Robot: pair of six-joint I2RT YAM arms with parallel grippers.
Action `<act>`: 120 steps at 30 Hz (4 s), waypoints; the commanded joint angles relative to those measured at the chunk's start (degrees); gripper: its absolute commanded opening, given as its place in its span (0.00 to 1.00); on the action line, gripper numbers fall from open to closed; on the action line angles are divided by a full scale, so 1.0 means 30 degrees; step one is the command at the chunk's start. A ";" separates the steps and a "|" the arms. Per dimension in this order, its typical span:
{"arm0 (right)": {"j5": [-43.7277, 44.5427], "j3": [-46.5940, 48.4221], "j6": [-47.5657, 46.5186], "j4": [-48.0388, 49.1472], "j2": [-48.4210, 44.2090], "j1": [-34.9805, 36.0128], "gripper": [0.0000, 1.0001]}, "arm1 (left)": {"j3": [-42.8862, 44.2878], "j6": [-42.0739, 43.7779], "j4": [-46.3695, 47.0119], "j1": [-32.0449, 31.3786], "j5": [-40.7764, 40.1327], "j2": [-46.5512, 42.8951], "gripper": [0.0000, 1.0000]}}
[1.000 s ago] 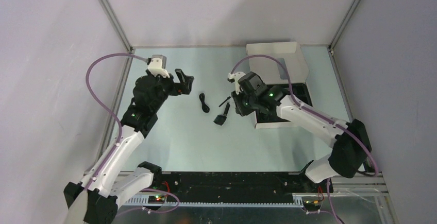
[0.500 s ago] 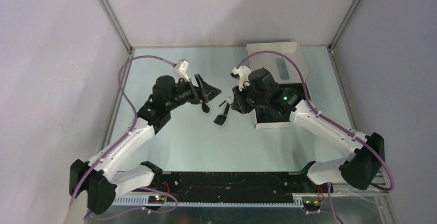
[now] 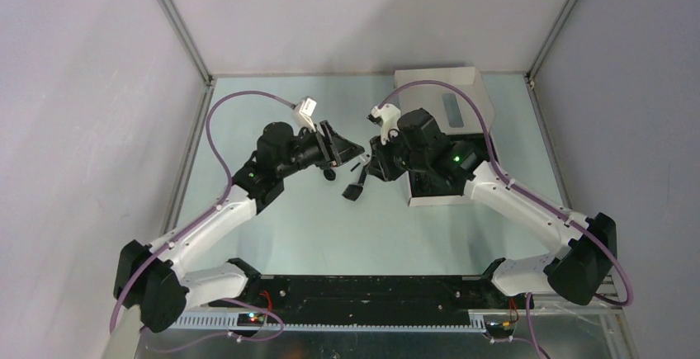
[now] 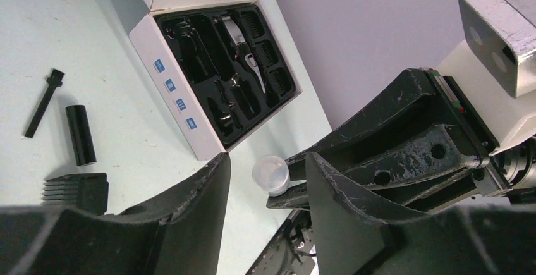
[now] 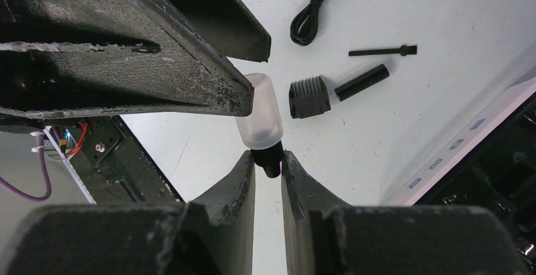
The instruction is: Sort the hair-cutting tools
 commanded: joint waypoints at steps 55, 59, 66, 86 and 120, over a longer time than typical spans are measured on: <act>-0.7576 -0.5915 2.0919 1.8162 -0.3573 -0.8171 0.99 | -0.4048 -1.0491 0.9514 0.2838 -0.1186 -0.2240 0.15; -0.7646 -0.5915 2.2071 1.8978 -0.3076 -0.8170 0.99 | -0.4441 -1.1420 1.0341 0.2778 -0.1359 -0.2205 0.15; -0.8003 -0.6192 2.4587 2.1325 -0.2260 -0.8171 0.97 | -0.4752 -1.2349 1.1076 0.2639 -0.1679 -0.2248 0.16; -0.6125 -0.6208 2.0214 1.9585 -0.2987 -0.7339 0.64 | -0.5801 -1.4886 1.3796 0.1711 -0.2604 -0.1750 0.16; -0.2656 -0.5867 1.3752 1.8697 -0.1934 -0.2553 0.41 | -0.7126 -2.0327 1.4999 -0.0559 -0.7939 -0.1492 0.16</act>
